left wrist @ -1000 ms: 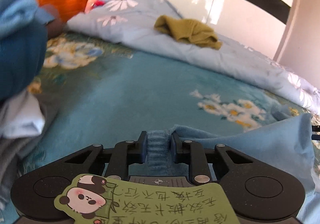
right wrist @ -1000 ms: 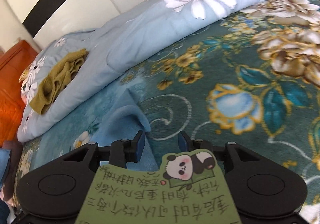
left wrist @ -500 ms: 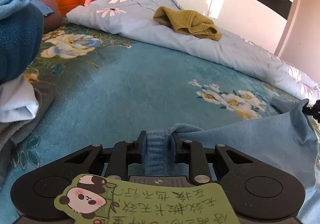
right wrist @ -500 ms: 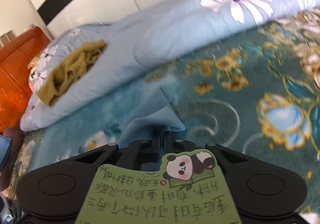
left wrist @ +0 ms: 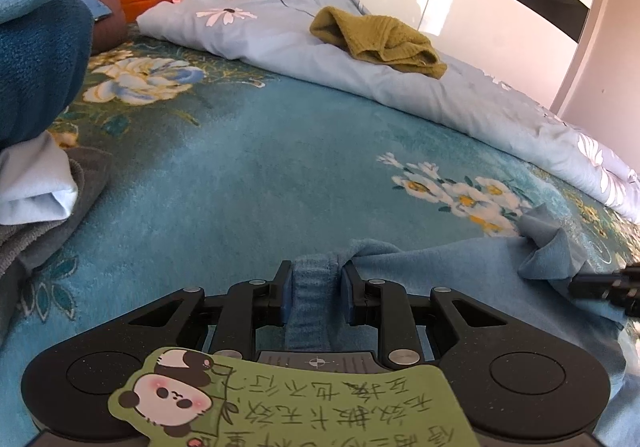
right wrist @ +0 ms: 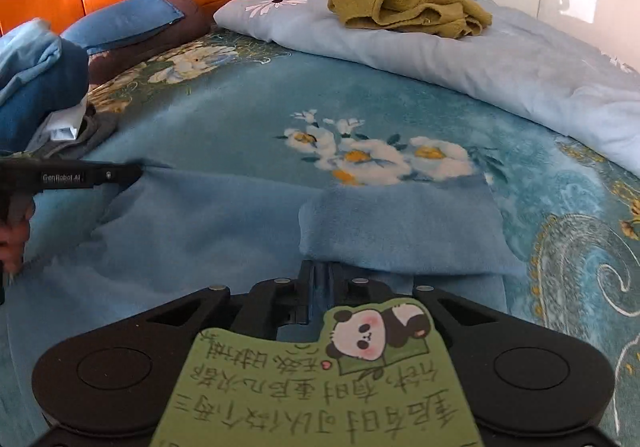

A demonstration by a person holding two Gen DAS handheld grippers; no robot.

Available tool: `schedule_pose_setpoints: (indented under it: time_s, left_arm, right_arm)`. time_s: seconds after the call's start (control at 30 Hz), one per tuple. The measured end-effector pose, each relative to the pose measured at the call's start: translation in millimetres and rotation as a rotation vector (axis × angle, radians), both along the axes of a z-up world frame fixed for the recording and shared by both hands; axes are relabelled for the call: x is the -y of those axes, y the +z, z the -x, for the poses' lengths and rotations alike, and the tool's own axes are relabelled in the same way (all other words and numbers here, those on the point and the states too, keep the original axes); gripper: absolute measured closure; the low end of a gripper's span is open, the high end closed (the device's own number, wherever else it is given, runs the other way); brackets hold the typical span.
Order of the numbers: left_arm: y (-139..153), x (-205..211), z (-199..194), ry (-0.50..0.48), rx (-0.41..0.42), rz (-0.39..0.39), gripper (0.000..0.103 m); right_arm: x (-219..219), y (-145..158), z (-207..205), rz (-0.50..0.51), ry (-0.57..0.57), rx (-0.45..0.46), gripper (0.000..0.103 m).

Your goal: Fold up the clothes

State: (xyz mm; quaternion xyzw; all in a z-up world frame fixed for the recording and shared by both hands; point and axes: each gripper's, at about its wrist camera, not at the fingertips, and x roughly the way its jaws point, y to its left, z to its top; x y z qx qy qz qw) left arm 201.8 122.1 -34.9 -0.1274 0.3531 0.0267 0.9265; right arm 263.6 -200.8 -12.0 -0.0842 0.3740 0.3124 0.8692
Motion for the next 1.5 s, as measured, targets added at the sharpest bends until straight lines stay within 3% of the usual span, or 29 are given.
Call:
schedule_pose_setpoints:
  time_s: [0.13,0.27,0.37,0.5,0.53,0.57,0.6,0.7,0.87,0.97,1.13,1.2,1.27,1.43,1.5]
  left_arm:
    - [-2,-1,2,0.005,-0.014,0.007,0.082]
    - [-1,-1,3,0.013,-0.021,0.020,0.082]
    - [-1,-2,4,0.011,-0.021,0.023,0.082]
    - [-1,-2,3,0.011,-0.026,0.024,0.082]
    - [-1,-3,3,0.011,-0.026,0.025,0.082]
    - [-1,-3,3,0.011,-0.027,0.027,0.082]
    - [-1,-3,3,0.011,-0.027,0.028,0.082]
    - [-2,-4,3,0.012,-0.028,0.030,0.082]
    - [-3,-4,2,0.018,-0.032,0.034,0.082]
    - [-3,-5,2,0.019,-0.034,0.039,0.082]
    - [-2,-3,3,0.021,-0.034,0.050,0.082]
    - [-3,-3,3,0.021,-0.035,0.051,0.082]
    - [-3,-3,3,0.020,-0.036,0.051,0.082]
    - [-4,-4,2,0.018,-0.040,0.055,0.082]
    - [-4,-5,2,0.019,-0.043,0.055,0.082]
  right_arm:
    - [30,8,-10,-0.092,-0.140,-0.001,0.070]
    - [58,-2,-36,-0.158,-0.311,-0.107,0.068]
    - [79,-14,-44,-0.329,-0.426,-0.206,0.068]
    - [82,-29,-52,-0.407,-0.496,-0.255,0.068]
    - [81,-32,-54,-0.413,-0.519,-0.269,0.072]
    - [80,-33,-56,-0.424,-0.538,-0.274,0.092]
    - [79,-32,-58,-0.443,-0.544,-0.269,0.098]
    - [65,-12,-55,-0.473,-0.512,-0.185,0.099]
    - [6,34,-43,-0.474,-0.255,-0.066,0.098]
    - [-41,38,-31,-0.420,-0.082,-0.080,0.098]
    - [-84,6,-13,-0.240,0.055,-0.168,0.089]
    - [-80,3,-10,-0.235,0.051,-0.184,0.083]
    - [-68,11,-8,-0.254,0.049,-0.170,0.071]
    - [-47,28,-25,-0.207,-0.050,-0.057,0.063]
    - [-50,19,-41,-0.174,-0.061,-0.082,0.058]
